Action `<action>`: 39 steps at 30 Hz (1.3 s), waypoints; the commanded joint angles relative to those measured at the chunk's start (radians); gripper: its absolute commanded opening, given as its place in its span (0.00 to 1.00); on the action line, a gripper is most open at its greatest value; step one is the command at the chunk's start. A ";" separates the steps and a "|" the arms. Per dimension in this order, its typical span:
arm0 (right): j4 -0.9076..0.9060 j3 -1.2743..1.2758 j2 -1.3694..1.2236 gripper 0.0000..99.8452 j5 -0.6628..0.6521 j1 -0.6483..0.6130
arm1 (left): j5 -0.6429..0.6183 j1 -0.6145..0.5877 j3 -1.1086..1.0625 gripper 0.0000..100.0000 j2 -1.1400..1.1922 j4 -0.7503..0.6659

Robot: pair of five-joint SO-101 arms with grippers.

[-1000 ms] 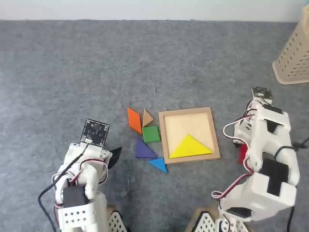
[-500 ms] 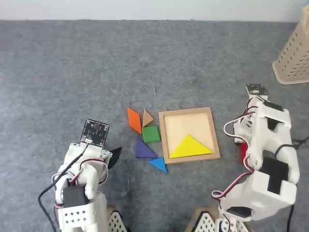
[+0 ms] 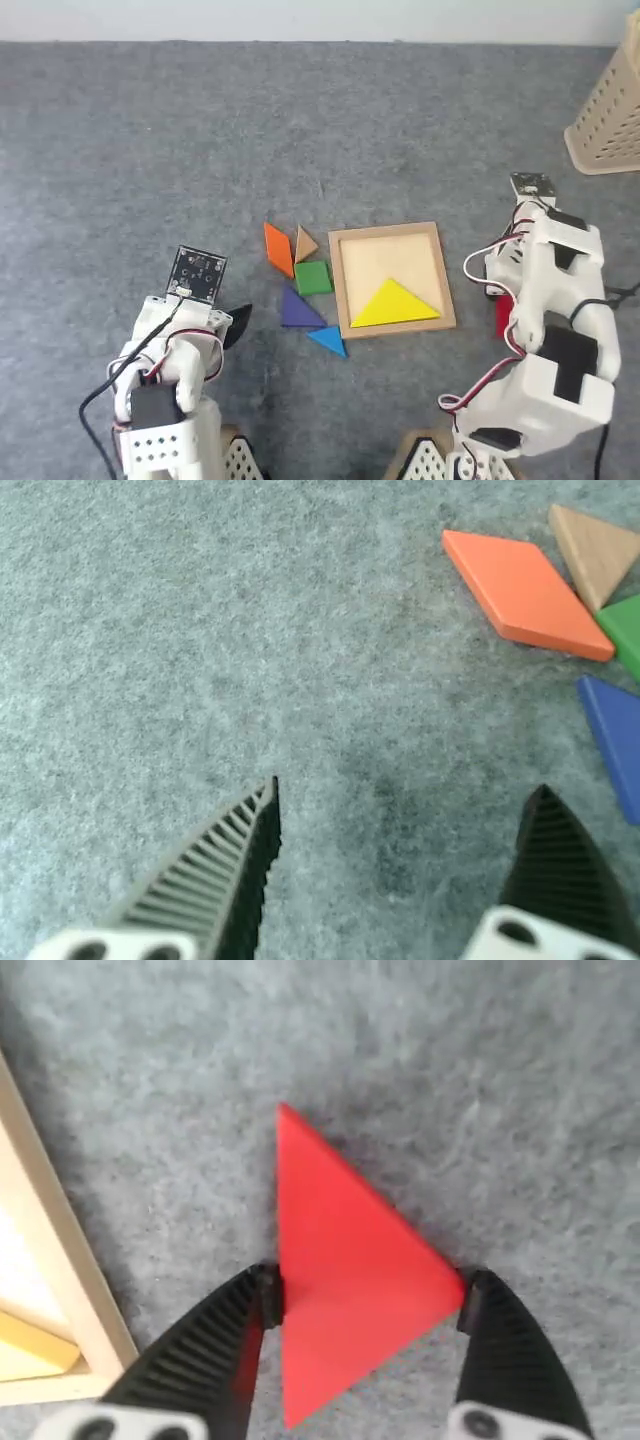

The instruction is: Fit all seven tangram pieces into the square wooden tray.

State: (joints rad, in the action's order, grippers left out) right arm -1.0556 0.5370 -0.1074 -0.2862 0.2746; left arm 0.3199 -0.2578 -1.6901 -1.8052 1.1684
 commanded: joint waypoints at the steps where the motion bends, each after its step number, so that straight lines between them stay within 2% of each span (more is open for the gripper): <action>1: -0.033 -0.058 0.031 0.17 0.041 -0.027 | 0.006 0.008 0.005 0.35 -0.015 -0.003; 18: -0.206 -0.060 0.357 0.16 0.146 -0.193 | 0.006 0.003 0.005 0.35 -0.015 -0.003; 21: -0.203 -0.044 0.366 0.19 0.167 -0.168 | 0.006 0.002 0.005 0.35 -0.015 -0.002; 26: -0.148 0.005 0.328 0.27 0.094 -0.125 | 0.006 0.002 0.005 0.35 -0.015 0.000; 39: -0.045 0.020 0.148 0.28 0.080 -0.061 | 0.006 0.006 0.005 0.35 -0.015 -0.002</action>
State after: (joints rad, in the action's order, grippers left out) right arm -1.1170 0.5616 0.0276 -0.1880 0.1918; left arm 0.3199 -0.2578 -1.6901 -1.8052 1.1684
